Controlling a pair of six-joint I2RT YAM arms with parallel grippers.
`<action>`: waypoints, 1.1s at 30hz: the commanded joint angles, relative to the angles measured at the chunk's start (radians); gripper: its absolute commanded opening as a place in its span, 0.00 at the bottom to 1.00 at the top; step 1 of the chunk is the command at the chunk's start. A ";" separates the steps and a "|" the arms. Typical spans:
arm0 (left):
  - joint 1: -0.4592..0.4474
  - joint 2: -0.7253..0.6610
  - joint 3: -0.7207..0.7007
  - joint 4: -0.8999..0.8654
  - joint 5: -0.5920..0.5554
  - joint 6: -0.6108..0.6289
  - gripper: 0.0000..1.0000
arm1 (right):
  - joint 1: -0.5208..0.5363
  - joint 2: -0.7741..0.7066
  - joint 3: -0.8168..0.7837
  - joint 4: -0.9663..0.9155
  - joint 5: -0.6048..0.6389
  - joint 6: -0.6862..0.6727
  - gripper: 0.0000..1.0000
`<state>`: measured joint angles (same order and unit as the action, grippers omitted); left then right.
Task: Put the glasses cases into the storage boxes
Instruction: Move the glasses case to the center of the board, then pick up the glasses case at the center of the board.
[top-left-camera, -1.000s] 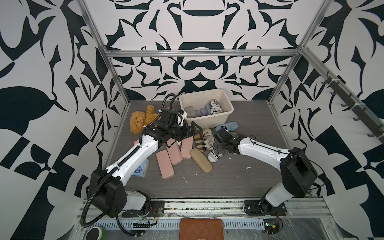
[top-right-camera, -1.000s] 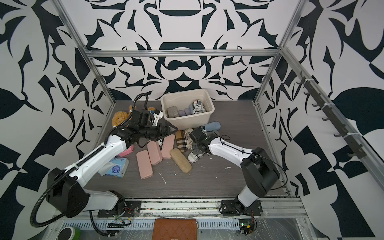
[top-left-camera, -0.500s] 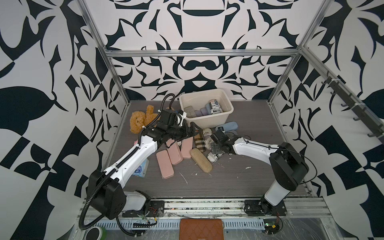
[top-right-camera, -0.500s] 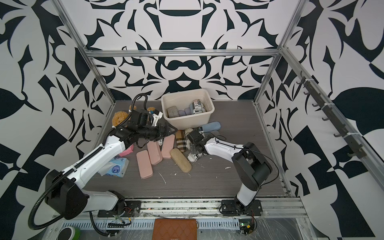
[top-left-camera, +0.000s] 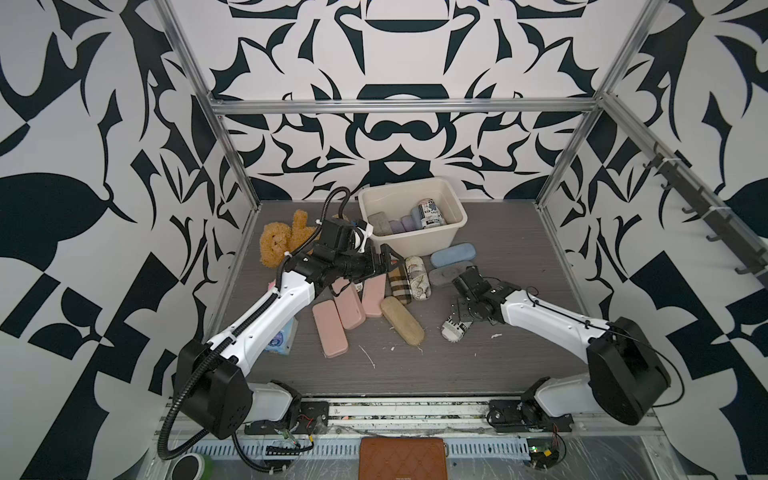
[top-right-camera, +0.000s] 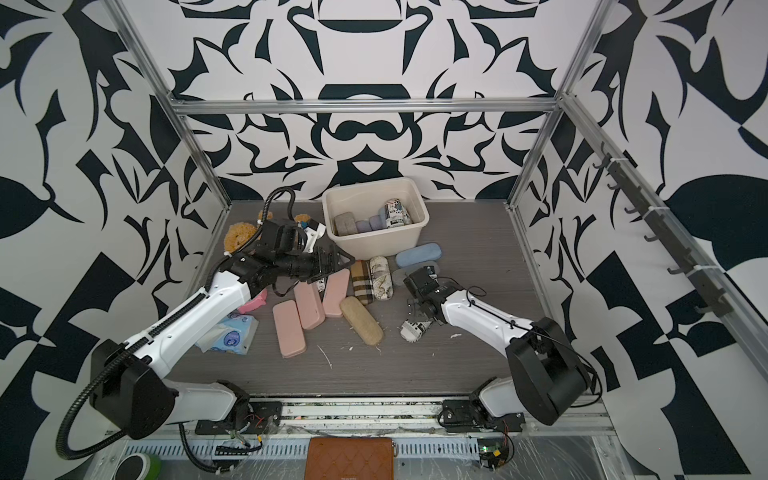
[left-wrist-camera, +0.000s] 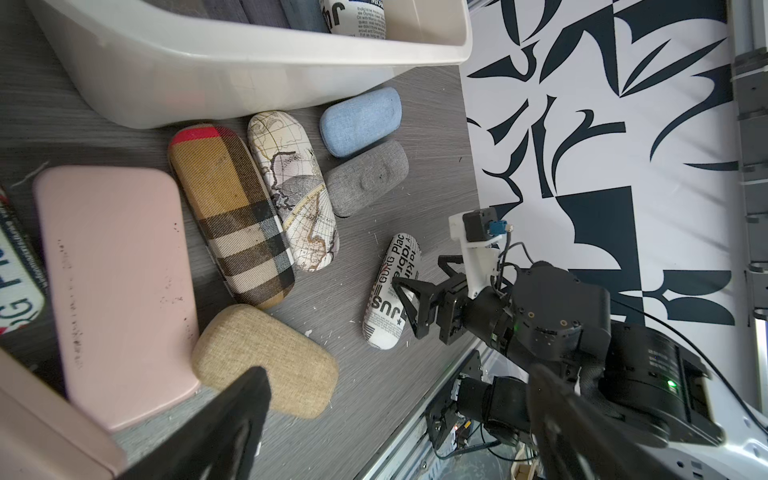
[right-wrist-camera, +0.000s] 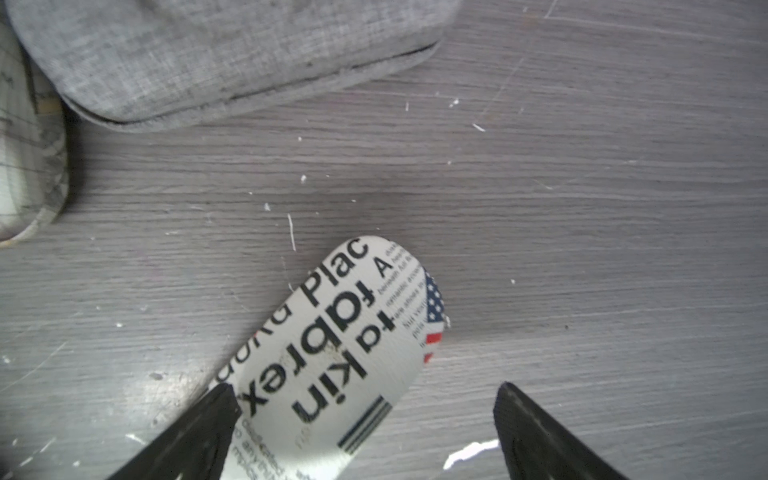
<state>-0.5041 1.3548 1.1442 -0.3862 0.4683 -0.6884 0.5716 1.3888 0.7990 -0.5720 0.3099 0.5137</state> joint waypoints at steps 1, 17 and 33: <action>0.002 -0.030 0.006 -0.003 0.005 -0.008 0.99 | 0.001 -0.050 0.012 -0.090 -0.004 0.075 1.00; 0.002 -0.049 -0.001 0.012 0.015 -0.016 0.99 | 0.114 0.075 0.010 -0.063 0.020 0.307 1.00; 0.002 -0.051 0.002 0.011 0.017 -0.016 0.99 | 0.073 -0.028 -0.078 0.028 -0.084 0.096 0.96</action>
<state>-0.5041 1.3277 1.1439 -0.3794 0.4797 -0.7040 0.6495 1.3182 0.6769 -0.5655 0.2283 0.6991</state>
